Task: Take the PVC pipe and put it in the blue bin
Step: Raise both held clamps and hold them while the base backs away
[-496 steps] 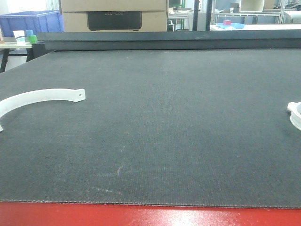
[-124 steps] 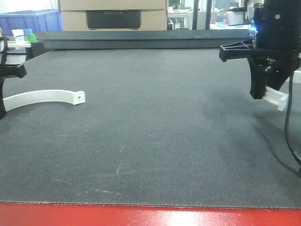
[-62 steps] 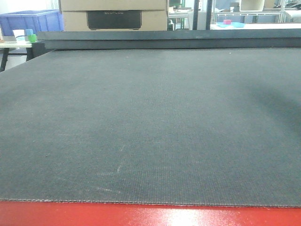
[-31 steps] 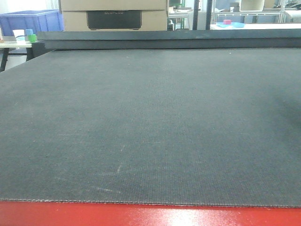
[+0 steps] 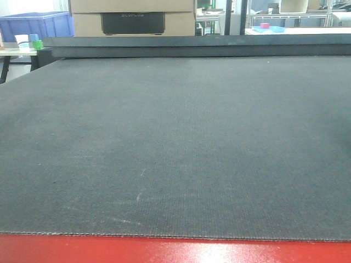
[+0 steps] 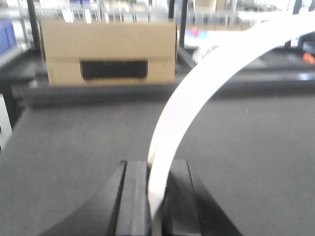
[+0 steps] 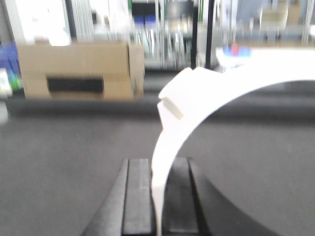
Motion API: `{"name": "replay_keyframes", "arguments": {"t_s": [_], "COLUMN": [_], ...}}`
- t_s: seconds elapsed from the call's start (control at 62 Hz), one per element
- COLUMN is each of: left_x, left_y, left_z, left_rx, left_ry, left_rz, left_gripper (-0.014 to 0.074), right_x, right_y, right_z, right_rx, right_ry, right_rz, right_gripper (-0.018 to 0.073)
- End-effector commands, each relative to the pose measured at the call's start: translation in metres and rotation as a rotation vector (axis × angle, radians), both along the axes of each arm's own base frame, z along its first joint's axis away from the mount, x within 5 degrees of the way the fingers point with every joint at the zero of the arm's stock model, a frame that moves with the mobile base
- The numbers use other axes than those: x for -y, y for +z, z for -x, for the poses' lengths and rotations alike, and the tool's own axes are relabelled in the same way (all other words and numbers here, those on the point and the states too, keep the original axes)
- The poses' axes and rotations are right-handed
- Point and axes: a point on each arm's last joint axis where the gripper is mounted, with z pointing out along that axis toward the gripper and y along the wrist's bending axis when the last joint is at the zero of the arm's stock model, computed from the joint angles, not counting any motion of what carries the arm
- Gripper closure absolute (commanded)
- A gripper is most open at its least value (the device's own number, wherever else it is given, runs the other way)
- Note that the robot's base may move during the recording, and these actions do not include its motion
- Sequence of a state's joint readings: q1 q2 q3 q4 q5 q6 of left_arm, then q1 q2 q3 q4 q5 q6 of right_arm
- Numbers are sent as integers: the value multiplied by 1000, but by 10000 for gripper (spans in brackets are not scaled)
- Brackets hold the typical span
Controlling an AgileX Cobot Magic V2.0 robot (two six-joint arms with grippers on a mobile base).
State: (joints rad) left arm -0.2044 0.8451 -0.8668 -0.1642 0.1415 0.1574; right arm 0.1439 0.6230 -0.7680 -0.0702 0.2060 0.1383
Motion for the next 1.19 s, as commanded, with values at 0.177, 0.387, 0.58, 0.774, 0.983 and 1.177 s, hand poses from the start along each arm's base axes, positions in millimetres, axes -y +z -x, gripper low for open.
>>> {"name": "replay_keyframes", "arguments": {"t_s": [0.177,0.387,0.58,0.774,0.983,1.177], "left_x": [-1,-1,-1,-1,-1,-1], "left_y": [10,10,10,10,10,10], "left_z": [6,6,6,6,6,6], "left_rx": [81,81,81,81,81,81], "left_ry": [3,3,3,3,3,3], "left_rz": [23,23,23,23,23,23], "left_gripper": [708,708,708,708,708,708], "right_x": [2,2,2,2,2,2], "right_y": [4,3,4,4,4,4], "right_z": [7,7,7,7,7,7], "right_rx": [38,26,39,39,39,39], "right_ry": [-7,-8,-7,-7,-7,-7], "right_rz": [11,13,11,11,11,11], "right_gripper": [720,720,720,720,720,720]}}
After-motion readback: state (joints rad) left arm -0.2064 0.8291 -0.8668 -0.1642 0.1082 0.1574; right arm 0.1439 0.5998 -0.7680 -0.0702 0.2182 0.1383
